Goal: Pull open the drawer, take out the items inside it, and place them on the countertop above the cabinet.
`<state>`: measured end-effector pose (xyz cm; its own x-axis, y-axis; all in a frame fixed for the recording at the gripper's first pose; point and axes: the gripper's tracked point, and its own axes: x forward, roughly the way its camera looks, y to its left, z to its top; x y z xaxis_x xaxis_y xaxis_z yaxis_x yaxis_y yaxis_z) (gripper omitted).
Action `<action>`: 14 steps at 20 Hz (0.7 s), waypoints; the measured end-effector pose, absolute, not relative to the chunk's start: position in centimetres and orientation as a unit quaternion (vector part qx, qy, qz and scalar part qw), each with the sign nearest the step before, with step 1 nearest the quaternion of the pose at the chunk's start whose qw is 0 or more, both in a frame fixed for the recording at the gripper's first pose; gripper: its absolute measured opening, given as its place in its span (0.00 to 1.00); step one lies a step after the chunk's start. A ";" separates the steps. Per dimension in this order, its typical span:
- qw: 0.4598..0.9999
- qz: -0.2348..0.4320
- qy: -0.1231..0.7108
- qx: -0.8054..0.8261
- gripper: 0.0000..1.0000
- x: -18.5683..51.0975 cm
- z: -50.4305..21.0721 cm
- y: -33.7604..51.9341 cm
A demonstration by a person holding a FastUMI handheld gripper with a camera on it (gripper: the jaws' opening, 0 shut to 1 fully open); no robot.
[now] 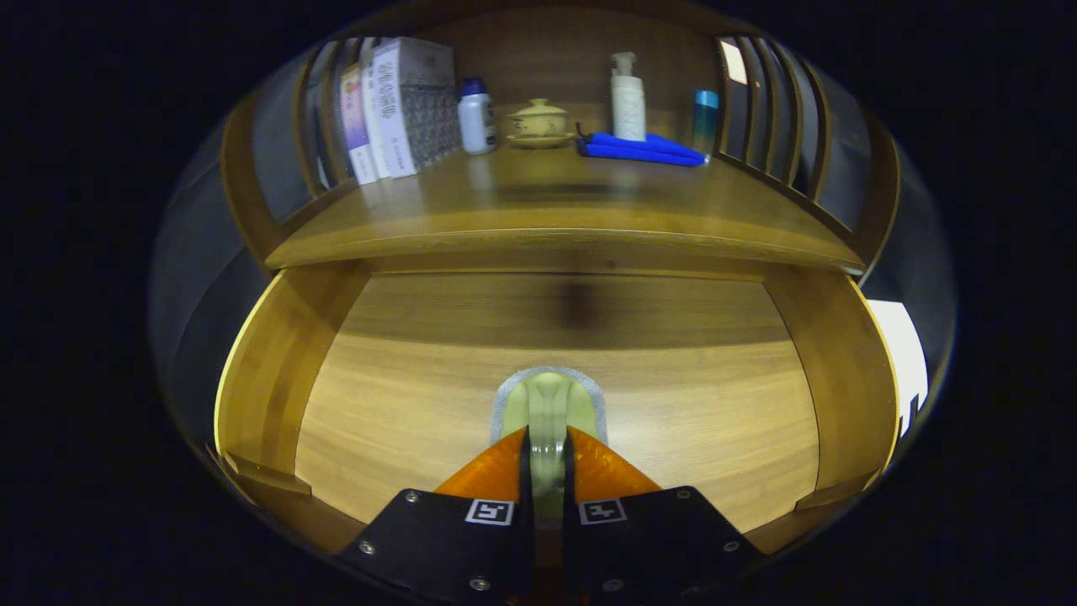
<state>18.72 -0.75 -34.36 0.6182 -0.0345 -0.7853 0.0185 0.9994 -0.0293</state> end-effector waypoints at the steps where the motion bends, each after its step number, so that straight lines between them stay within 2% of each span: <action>1: 0.901 -0.014 0.432 -0.035 0.13 18.4 -33.9 -0.7; 7: 0.925 0.012 0.371 -0.076 0.12 17.1 -28.6 2.0; 14: 0.959 -0.001 0.276 -0.062 0.12 19.7 -19.2 1.2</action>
<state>19.69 1.19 -19.18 0.8480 -0.0358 -0.5287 -0.0326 0.9923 -0.1196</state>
